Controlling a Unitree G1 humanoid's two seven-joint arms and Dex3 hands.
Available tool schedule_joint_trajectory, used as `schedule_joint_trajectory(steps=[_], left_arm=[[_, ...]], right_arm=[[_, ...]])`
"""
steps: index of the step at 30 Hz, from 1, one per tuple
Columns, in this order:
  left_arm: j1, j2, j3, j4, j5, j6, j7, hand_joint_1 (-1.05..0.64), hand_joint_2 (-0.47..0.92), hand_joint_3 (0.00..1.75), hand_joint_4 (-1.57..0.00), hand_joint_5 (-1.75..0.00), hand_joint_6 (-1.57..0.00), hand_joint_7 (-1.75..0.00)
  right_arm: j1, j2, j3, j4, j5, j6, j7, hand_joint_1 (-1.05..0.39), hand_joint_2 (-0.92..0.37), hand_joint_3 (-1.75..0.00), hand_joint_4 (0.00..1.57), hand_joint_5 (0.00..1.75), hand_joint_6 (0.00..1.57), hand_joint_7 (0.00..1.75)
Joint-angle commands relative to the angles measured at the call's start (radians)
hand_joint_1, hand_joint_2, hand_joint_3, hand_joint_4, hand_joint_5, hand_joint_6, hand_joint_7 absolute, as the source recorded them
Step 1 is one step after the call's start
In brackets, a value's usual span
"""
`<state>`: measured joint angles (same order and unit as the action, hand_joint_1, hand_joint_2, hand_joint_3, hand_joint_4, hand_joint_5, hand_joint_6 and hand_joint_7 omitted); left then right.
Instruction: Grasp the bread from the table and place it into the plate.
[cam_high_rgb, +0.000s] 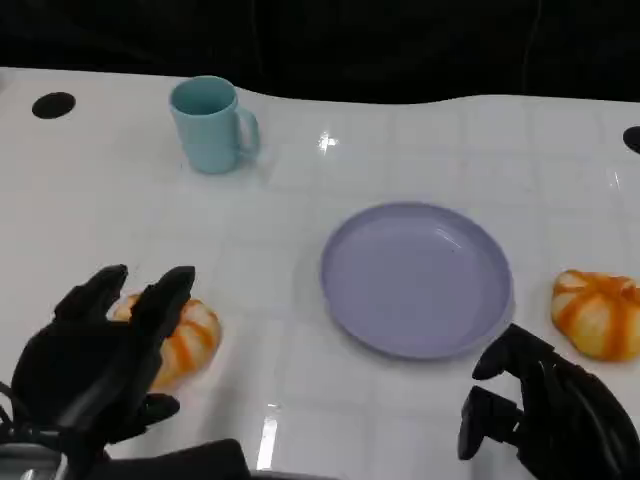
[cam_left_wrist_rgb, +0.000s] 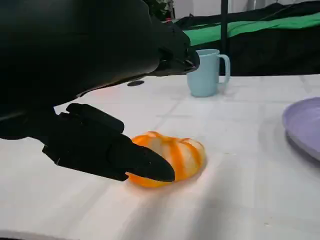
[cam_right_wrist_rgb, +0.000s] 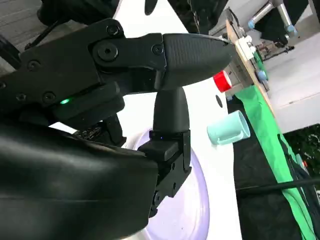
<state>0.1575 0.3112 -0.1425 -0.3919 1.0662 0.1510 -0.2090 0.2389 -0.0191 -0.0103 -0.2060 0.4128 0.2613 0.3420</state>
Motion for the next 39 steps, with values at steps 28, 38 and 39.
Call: schedule_joint_trajectory(steps=[28, 38, 39], left_arm=[[-0.283, 0.115, -0.112, 0.326, -0.094, 0.05, -0.151, -0.44, 0.85, 0.0, -0.07, -0.02, -0.13, 0.0], [-0.339, 0.118, -0.151, 0.424, -0.124, 0.044, -0.135, -0.43, 0.86, 0.0, -0.07, -0.01, -0.13, 0.0], [-0.34, 0.119, -0.152, 0.425, -0.125, 0.045, -0.133, -0.43, 0.86, 0.0, -0.07, -0.01, -0.13, 0.0]], right_arm=[[0.0, -0.01, 0.0, -0.006, -0.009, -0.024, -0.002, -0.55, -0.92, -0.45, 0.72, 1.75, 0.43, 1.74], [-0.004, -0.01, 0.002, -0.004, -0.005, -0.021, -0.003, -0.55, -0.92, -0.45, 0.73, 1.75, 0.44, 1.75], [-0.004, -0.01, 0.002, -0.004, -0.005, -0.021, -0.003, -0.55, -0.92, -0.45, 0.73, 1.75, 0.44, 1.75]])
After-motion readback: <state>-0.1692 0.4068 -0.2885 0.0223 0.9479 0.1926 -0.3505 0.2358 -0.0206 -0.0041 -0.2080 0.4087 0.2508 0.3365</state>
